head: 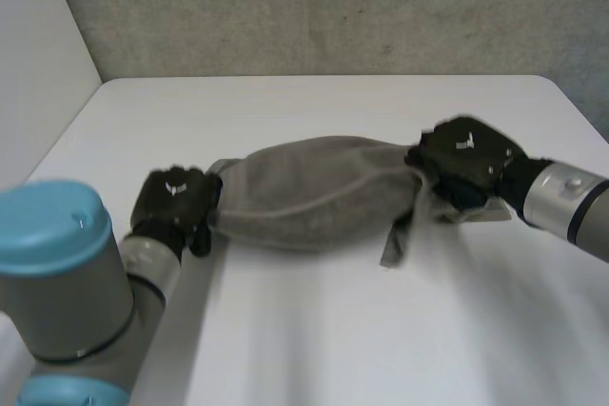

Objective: Fold the towel.

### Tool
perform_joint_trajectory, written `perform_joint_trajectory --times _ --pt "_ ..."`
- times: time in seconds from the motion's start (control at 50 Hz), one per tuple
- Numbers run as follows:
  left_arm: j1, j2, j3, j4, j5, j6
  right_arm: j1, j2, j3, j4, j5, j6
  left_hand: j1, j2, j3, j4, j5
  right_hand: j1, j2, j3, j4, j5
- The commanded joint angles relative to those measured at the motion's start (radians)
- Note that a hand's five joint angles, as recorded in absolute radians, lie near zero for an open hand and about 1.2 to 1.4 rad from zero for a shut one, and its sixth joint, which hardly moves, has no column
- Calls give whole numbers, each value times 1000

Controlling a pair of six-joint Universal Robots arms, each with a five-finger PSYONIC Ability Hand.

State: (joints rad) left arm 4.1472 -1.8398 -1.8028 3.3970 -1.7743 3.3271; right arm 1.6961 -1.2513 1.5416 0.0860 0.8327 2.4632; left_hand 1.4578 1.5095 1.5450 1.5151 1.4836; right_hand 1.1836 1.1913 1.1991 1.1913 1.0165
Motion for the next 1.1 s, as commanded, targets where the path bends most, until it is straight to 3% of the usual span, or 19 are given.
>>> perform_joint_trajectory --times 0.02,0.08,0.2,0.3,0.38,0.46,0.68,0.94,1.1 --pt "16 -36 -59 102 9 3 -21 66 -58 189 59 -144 -62 -113 -149 -119 -262 -371 -378 -386 -378 -378" --pt "57 -44 -47 108 13 2 -13 63 -74 215 126 -37 -62 -113 -149 -119 -262 -628 -636 -644 -636 -635" --pt "73 -42 -46 119 13 -5 1 4 -20 156 138 171 -62 -113 -149 -119 -262 -693 -701 -709 -701 -701" --pt "99 -39 -56 120 15 -9 -9 -164 174 -6 167 420 -62 -113 -149 -119 -262 -817 -824 -832 -824 -824" --pt "105 -39 -59 120 15 -9 0 -238 291 -93 218 471 -62 -113 -149 -119 -262 -881 -889 -897 -889 -888" --pt "111 -41 -61 120 15 -9 11 -296 443 -198 288 470 -62 -113 -149 -119 -262 -998 -1006 -1014 -1006 -1006" --pt "113 -42 -66 123 13 -9 102 -229 621 -429 322 435 -62 -113 -149 -119 -262 -1009 -1017 -1025 -1017 -1016" --pt "113 -41 -92 160 15 -9 129 -54 591 -551 416 278 -62 -113 -149 -119 -262 -1009 -1017 -1025 -1017 -1016" --pt "113 -41 -93 162 15 -9 128 -11 543 -589 450 270 -62 -113 -149 -119 -262 -1009 -1017 -1025 -1017 -1016"
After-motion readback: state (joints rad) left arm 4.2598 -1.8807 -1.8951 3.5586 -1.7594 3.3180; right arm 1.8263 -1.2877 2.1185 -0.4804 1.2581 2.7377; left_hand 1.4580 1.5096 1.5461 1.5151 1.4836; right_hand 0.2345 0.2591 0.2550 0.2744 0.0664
